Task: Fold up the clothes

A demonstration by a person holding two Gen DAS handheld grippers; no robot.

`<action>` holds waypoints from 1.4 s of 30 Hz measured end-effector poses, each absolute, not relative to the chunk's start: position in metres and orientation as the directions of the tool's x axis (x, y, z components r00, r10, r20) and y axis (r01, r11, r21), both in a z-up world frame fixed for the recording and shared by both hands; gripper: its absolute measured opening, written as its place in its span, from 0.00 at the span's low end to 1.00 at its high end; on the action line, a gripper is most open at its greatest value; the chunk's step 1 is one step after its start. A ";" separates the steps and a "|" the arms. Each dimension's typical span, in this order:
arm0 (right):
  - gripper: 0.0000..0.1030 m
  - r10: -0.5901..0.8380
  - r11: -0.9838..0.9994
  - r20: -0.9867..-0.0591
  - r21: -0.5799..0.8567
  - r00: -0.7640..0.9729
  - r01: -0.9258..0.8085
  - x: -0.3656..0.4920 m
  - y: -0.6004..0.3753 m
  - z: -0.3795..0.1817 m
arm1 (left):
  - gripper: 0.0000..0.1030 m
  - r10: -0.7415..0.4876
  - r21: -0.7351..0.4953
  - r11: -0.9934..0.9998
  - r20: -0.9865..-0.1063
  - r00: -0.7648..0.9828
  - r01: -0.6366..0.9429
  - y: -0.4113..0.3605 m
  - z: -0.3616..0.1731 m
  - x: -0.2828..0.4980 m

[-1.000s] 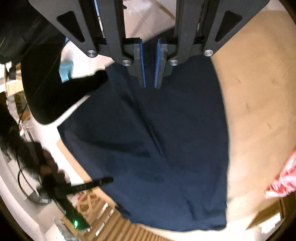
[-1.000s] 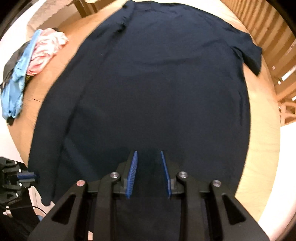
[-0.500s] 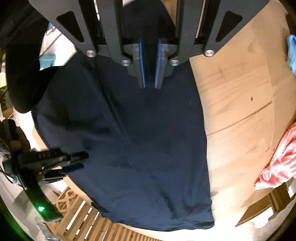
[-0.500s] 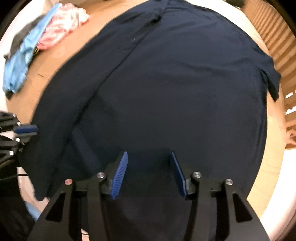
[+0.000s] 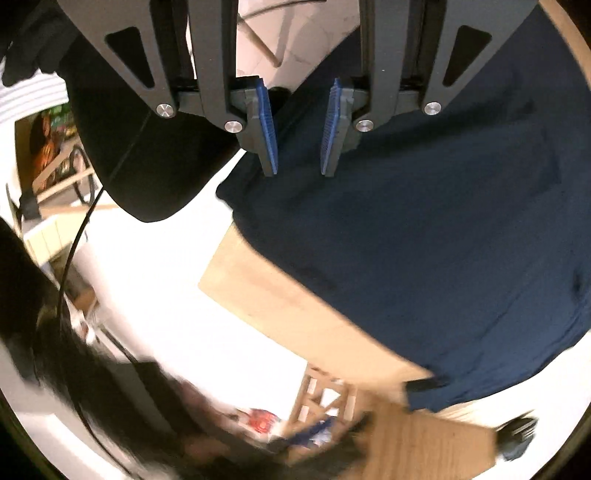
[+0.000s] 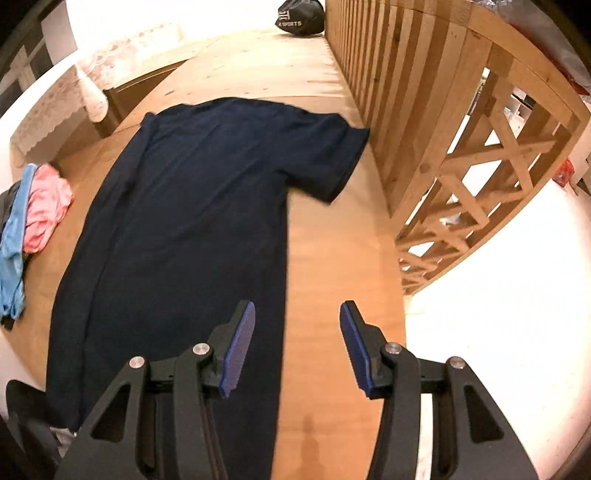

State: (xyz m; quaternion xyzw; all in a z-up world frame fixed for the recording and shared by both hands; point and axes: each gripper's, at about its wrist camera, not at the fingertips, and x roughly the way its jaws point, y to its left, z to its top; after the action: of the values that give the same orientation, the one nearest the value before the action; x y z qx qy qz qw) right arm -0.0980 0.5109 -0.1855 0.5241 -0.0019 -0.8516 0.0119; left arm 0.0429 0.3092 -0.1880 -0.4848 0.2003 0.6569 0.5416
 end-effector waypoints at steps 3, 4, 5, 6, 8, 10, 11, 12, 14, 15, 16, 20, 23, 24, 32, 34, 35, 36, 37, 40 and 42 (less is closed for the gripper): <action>0.46 -0.047 -0.999 -0.906 0.042 -0.421 0.020 -0.121 0.520 -0.199 | 0.22 0.497 -0.258 -0.270 -0.863 0.095 -0.928 0.340 -0.202 0.061; 0.46 -0.059 -0.998 -0.909 0.054 -0.412 0.024 -0.123 0.520 -0.203 | 0.22 0.493 -0.261 -0.254 -0.863 0.107 -0.931 0.348 -0.206 0.065; 0.46 -0.060 -0.998 -0.912 0.052 -0.406 0.028 -0.122 0.521 -0.206 | 0.22 0.491 -0.259 -0.241 -0.864 0.113 -0.935 0.357 -0.209 0.068; 0.46 -0.052 -0.999 -0.914 0.043 -0.402 0.033 -0.121 0.522 -0.209 | 0.22 0.490 -0.255 -0.225 -0.864 0.117 -0.940 0.368 -0.212 0.072; 0.46 -0.041 -0.999 -0.917 0.029 -0.397 0.036 -0.119 0.526 -0.212 | 0.22 0.490 -0.247 -0.190 -0.862 0.126 -0.950 0.386 -0.218 0.080; 0.46 -0.042 -0.999 -0.916 0.034 -0.399 0.026 -0.113 0.532 -0.211 | 0.24 0.503 -0.242 -0.144 -0.853 0.140 -0.959 0.395 -0.227 0.091; 0.46 -0.042 -0.999 -0.915 0.037 -0.402 0.021 -0.111 0.535 -0.210 | 0.35 0.513 -0.249 -0.120 -0.845 0.155 -0.961 0.396 -0.228 0.097; 0.46 -0.042 -0.999 -0.912 0.039 -0.409 0.016 -0.108 0.538 -0.207 | 0.35 0.511 -0.272 -0.091 -0.839 0.189 -0.958 0.398 -0.230 0.103; 0.46 -0.040 -0.999 -0.905 0.040 -0.423 0.010 -0.103 0.544 -0.202 | 0.26 0.502 -0.308 -0.049 -0.830 0.244 -0.950 0.392 -0.227 0.115; 0.46 -0.040 -0.999 -0.904 0.040 -0.427 0.007 -0.103 0.547 -0.200 | 0.26 0.504 -0.314 -0.033 -0.825 0.256 -0.949 0.388 -0.225 0.120; 0.46 -0.036 -0.999 -0.901 0.039 -0.431 0.003 -0.105 0.549 -0.200 | 0.26 0.506 -0.316 -0.023 -0.822 0.262 -0.949 0.385 -0.223 0.123; 0.46 -0.042 -0.997 -0.897 0.064 -0.439 -0.036 -0.125 0.552 -0.205 | 0.26 0.532 -0.291 -0.123 -0.827 0.184 -0.949 0.372 -0.213 0.098; 0.46 -0.032 -0.995 -0.889 0.072 -0.456 -0.071 -0.157 0.548 -0.213 | 0.26 0.540 -0.250 -0.228 -0.837 0.092 -0.941 0.351 -0.205 0.063; 0.46 -0.026 -0.994 -0.887 0.070 -0.460 -0.080 -0.170 0.545 -0.216 | 0.26 0.539 -0.234 -0.258 -0.840 0.061 -0.938 0.343 -0.203 0.051; 0.46 0.009 -0.980 -0.889 0.084 -0.457 -0.181 -0.240 0.539 -0.240 | 0.27 0.496 -0.163 -0.338 -0.868 -0.028 -0.927 0.311 -0.196 -0.032; 0.46 0.010 -0.971 -0.879 0.104 -0.476 -0.214 -0.232 0.542 -0.240 | 0.27 0.493 -0.155 -0.333 -0.869 -0.032 -0.930 0.310 -0.188 -0.061; 0.46 0.009 -0.965 -0.873 0.120 -0.488 -0.232 -0.227 0.544 -0.240 | 0.27 0.492 -0.134 -0.322 -0.869 -0.046 -0.937 0.312 -0.182 -0.080; 0.46 0.016 -0.956 -0.865 0.134 -0.501 -0.261 -0.221 0.546 -0.240 | 0.27 0.492 -0.112 -0.312 -0.869 -0.059 -0.944 0.315 -0.176 -0.100; 0.46 0.029 -0.944 -0.857 0.146 -0.515 -0.296 -0.214 0.548 -0.241 | 0.27 0.493 -0.087 -0.303 -0.867 -0.077 -0.949 0.321 -0.171 -0.119; 0.46 0.058 -0.889 -0.841 0.202 -0.538 -0.412 -0.200 0.555 -0.246 | 0.27 0.507 -0.042 -0.282 -0.854 -0.112 -0.958 0.361 -0.152 -0.180; 0.46 0.064 -0.836 -0.837 0.252 -0.544 -0.487 -0.195 0.560 -0.251 | 0.27 0.527 -0.072 -0.271 -0.845 -0.086 -0.960 0.397 -0.142 -0.217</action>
State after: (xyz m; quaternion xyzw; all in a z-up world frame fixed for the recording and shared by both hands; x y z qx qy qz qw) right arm -0.1946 0.5605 -0.2514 0.4490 -0.2353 -0.8465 -0.1627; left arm -0.2167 0.3966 -0.1424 -0.4048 0.2670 0.6868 0.5414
